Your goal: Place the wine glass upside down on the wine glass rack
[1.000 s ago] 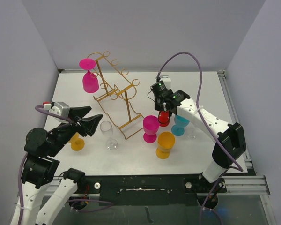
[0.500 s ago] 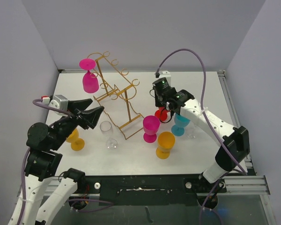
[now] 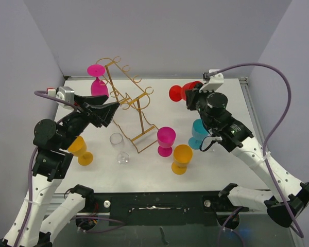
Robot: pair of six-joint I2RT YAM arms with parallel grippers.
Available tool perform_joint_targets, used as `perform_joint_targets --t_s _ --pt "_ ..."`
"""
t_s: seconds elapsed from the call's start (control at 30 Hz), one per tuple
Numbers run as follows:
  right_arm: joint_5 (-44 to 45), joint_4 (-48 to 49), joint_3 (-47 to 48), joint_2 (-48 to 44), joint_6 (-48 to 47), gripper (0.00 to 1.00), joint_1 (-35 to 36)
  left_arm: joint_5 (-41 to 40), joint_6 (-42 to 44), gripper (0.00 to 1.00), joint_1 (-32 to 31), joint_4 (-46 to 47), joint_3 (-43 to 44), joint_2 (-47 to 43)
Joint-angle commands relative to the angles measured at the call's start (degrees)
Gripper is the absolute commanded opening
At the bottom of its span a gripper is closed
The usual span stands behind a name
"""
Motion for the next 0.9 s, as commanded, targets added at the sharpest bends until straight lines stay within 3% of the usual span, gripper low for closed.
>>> perform_joint_targets --t_s 0.0,0.23,0.33,0.57,0.87 --pt "-3.4 19.73 -1.53 -4.58 -1.76 0.0 0.67 2.93 -6.56 0.61 -0.2 9.44 3.39 2.31" --pt "-14.51 33.08 -0.08 -5.09 0.57 0.0 1.04 1.99 -19.8 0.61 -0.21 16.38 6.07 7.33" --pt "-17.62 36.87 1.98 -2.96 1.32 0.0 2.02 0.63 -21.19 0.61 -0.23 18.35 6.98 8.59" --pt "-18.5 46.34 4.68 1.36 -1.17 0.0 8.78 -6.31 -36.14 0.61 -0.2 25.47 5.03 9.84" --pt "-20.14 53.7 6.68 6.26 -1.92 0.0 13.87 -11.87 -43.86 0.61 -0.2 31.06 0.85 9.13"
